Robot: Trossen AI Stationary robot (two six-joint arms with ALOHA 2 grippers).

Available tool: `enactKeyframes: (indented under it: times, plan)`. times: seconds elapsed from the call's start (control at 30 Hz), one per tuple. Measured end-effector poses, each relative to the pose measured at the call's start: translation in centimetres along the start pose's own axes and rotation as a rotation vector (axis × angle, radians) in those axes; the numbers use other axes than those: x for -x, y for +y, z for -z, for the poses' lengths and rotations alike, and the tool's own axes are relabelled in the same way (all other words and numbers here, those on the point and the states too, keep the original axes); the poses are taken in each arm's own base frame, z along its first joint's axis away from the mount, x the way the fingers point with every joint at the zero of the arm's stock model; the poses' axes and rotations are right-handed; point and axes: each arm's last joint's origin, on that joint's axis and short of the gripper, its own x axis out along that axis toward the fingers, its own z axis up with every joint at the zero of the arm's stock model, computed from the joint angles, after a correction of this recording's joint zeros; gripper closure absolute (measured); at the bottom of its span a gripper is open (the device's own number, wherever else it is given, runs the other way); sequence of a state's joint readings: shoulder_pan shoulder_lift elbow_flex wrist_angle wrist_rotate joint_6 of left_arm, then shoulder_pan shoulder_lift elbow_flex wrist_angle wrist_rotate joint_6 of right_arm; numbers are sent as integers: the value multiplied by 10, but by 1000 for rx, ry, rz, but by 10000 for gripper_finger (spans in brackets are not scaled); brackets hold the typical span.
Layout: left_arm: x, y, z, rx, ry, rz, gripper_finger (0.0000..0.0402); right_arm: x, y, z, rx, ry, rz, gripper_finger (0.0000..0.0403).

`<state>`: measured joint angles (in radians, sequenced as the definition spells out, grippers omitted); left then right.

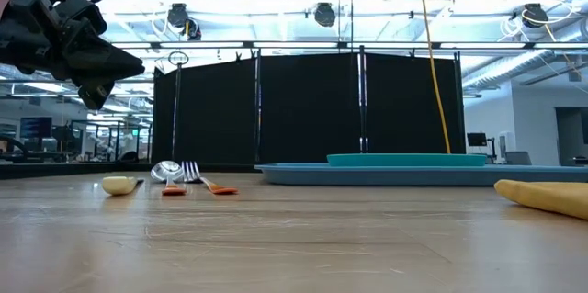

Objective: Set up tray
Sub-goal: Put the pink cup onto the blue tray

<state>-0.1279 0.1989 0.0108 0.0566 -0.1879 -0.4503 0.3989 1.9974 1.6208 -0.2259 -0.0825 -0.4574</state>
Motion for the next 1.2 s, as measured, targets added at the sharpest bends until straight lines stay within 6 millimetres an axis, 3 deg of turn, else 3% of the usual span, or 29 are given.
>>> enactKeyframes:
  times: [0.4,0.67,0.83,1.2]
  plan:
    - [0,0,0,-4,3,-2,353,-27,-16,-35,131,-39,-94,264]
    - [0,0,0,-3,4,1,353,-62,-18,-30,197,32,-99,264]
    - [-1,0,1,-5,9,-1,353,-63,-19,-40,268,49,-10,275]
    - [-1,0,1,-2,13,-1,353,-69,-16,-38,287,44,-43,286]
